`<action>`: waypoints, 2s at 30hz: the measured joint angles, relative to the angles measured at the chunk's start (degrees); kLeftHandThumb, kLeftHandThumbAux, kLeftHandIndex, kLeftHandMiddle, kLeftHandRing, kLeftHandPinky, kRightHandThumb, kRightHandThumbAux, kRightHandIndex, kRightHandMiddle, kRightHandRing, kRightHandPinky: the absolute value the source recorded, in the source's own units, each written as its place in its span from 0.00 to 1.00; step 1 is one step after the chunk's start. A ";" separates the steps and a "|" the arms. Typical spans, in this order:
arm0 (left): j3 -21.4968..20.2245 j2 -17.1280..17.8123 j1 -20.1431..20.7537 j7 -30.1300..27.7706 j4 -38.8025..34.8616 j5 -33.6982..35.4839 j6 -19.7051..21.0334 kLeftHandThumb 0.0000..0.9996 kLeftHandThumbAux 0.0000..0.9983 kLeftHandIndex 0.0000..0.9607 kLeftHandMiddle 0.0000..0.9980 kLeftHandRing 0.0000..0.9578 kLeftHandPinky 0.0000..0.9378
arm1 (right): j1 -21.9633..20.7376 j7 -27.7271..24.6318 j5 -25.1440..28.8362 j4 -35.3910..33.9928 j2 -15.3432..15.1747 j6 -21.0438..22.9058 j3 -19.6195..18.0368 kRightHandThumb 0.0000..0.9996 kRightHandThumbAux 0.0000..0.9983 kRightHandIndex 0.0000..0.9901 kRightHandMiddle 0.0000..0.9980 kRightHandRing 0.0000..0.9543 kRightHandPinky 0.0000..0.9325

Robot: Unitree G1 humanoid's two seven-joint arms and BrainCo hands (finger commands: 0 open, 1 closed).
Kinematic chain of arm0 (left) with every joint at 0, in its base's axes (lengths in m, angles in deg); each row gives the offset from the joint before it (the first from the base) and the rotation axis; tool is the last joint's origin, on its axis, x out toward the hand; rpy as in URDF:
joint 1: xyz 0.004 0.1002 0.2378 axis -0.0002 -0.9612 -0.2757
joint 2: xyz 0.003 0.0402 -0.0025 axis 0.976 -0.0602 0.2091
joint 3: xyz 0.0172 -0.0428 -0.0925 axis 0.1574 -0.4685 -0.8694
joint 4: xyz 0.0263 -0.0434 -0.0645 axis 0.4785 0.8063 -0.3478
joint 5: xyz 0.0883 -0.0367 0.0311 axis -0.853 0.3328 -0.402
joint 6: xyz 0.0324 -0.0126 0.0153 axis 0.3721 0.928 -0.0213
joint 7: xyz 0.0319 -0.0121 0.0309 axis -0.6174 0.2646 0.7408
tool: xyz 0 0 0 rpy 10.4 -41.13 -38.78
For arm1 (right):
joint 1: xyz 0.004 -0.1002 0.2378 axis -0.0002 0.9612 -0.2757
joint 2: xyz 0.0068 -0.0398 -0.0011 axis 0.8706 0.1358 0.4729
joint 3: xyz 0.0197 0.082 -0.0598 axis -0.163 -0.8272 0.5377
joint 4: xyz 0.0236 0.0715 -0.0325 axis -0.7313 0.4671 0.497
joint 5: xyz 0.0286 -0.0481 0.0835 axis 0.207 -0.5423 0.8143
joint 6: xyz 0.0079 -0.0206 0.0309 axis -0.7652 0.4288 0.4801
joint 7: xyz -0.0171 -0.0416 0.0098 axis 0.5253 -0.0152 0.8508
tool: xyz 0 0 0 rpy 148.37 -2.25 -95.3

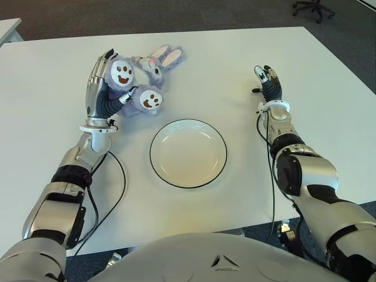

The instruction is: Put the doll into the plate.

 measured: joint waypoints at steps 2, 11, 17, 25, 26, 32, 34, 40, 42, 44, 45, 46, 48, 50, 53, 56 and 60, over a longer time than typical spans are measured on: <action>0.00 -0.08 0.01 -0.17 -0.40 0.07 -0.05 0.20 0.22 0.00 0.00 0.00 0.00 | -0.01 0.00 0.00 -0.01 -0.01 0.00 0.00 0.00 0.38 0.00 0.00 0.00 0.00; -0.01 -0.70 0.65 -0.77 -0.11 1.30 -1.96 0.29 0.27 0.00 0.00 0.00 0.01 | -0.03 0.00 0.00 -0.04 -0.04 0.00 0.01 0.00 0.38 0.00 0.00 0.00 0.00; -0.03 -1.31 2.39 -1.12 1.25 2.25 -3.84 0.35 0.27 0.00 0.02 0.00 0.01 | -0.04 -0.01 -0.01 -0.04 -0.03 0.00 0.03 0.00 0.38 0.00 0.00 0.00 0.00; -0.04 -2.20 5.51 -2.26 4.76 3.80 -6.30 0.41 0.26 0.00 0.03 0.02 0.06 | -0.06 -0.02 -0.02 -0.05 -0.01 0.00 0.07 0.00 0.38 0.00 0.00 0.00 0.00; -0.04 -2.30 5.94 -2.45 5.25 3.92 -6.50 0.41 0.26 0.00 0.03 0.02 0.06 | -0.06 -0.02 -0.02 -0.05 -0.02 0.00 0.08 0.00 0.38 0.00 0.00 0.00 0.00; -0.14 -2.77 8.85 -5.38 8.27 6.05 -6.83 0.45 0.23 0.01 0.02 0.02 0.06 | -0.07 -0.01 -0.02 -0.06 0.00 0.00 0.09 0.00 0.38 0.00 0.00 0.00 0.00; -0.23 -3.02 9.39 -6.69 8.55 6.98 -6.84 0.45 0.23 0.01 0.02 0.02 0.06 | -0.08 -0.01 -0.02 -0.07 0.03 0.00 0.10 0.00 0.38 0.00 0.00 0.00 0.00; -0.35 -3.88 10.27 -8.57 8.81 8.31 -6.78 0.47 0.22 0.01 0.04 0.03 0.05 | -0.10 0.01 -0.02 -0.09 -0.01 0.00 0.12 0.00 0.39 0.00 0.00 0.00 0.00; -0.37 -4.49 10.85 -8.57 8.96 8.34 -6.67 0.47 0.23 0.01 0.05 0.04 0.07 | -0.08 0.04 -0.04 -0.09 -0.11 0.00 0.12 0.00 0.39 0.00 0.00 0.00 0.00; -0.39 -4.95 11.41 -8.57 9.20 8.36 -6.70 0.47 0.23 0.01 0.06 0.04 0.08 | -0.09 0.04 -0.04 -0.09 -0.10 0.00 0.13 0.00 0.39 0.00 0.00 0.00 0.00; -0.40 -5.16 11.68 -8.56 9.37 8.37 -6.71 0.48 0.24 0.01 0.07 0.05 0.09 | -0.10 0.04 -0.04 -0.09 -0.09 0.00 0.16 0.00 0.39 0.00 0.00 0.00 0.00; -0.42 -5.40 12.03 -8.54 9.80 8.38 -6.80 0.48 0.24 0.02 0.07 0.06 0.10 | -0.10 0.04 -0.05 -0.09 -0.07 0.00 0.19 0.00 0.39 0.00 0.00 0.00 0.00; -0.44 -5.79 12.83 -8.47 10.95 8.38 -7.23 0.50 0.25 0.02 0.08 0.07 0.12 | -0.12 0.04 -0.05 -0.09 -0.05 0.00 0.25 0.00 0.39 0.00 0.00 0.00 0.00; -0.44 -6.07 13.39 -8.07 11.83 8.35 -7.71 0.51 0.25 0.03 0.10 0.08 0.13 | -0.16 0.05 -0.05 -0.11 -0.02 0.00 0.30 0.00 0.39 0.00 0.00 0.00 0.00; -0.44 -6.45 13.91 -6.98 12.92 8.20 -8.02 0.51 0.26 0.05 0.11 0.09 0.14 | -0.18 0.04 -0.04 -0.13 0.02 0.00 0.37 0.00 0.39 0.00 0.00 0.00 0.00; -0.43 -6.69 14.10 -6.54 13.45 7.96 -8.16 0.54 0.27 0.10 0.15 0.14 0.20 | -0.18 0.05 -0.03 -0.17 0.00 0.00 0.39 0.00 0.39 0.00 0.00 0.00 0.00; -0.42 -6.88 14.61 -6.60 13.90 7.99 -7.70 0.55 0.28 0.14 0.21 0.20 0.26 | -0.17 0.08 -0.02 -0.17 -0.12 0.00 0.38 0.00 0.39 0.00 0.00 0.00 0.00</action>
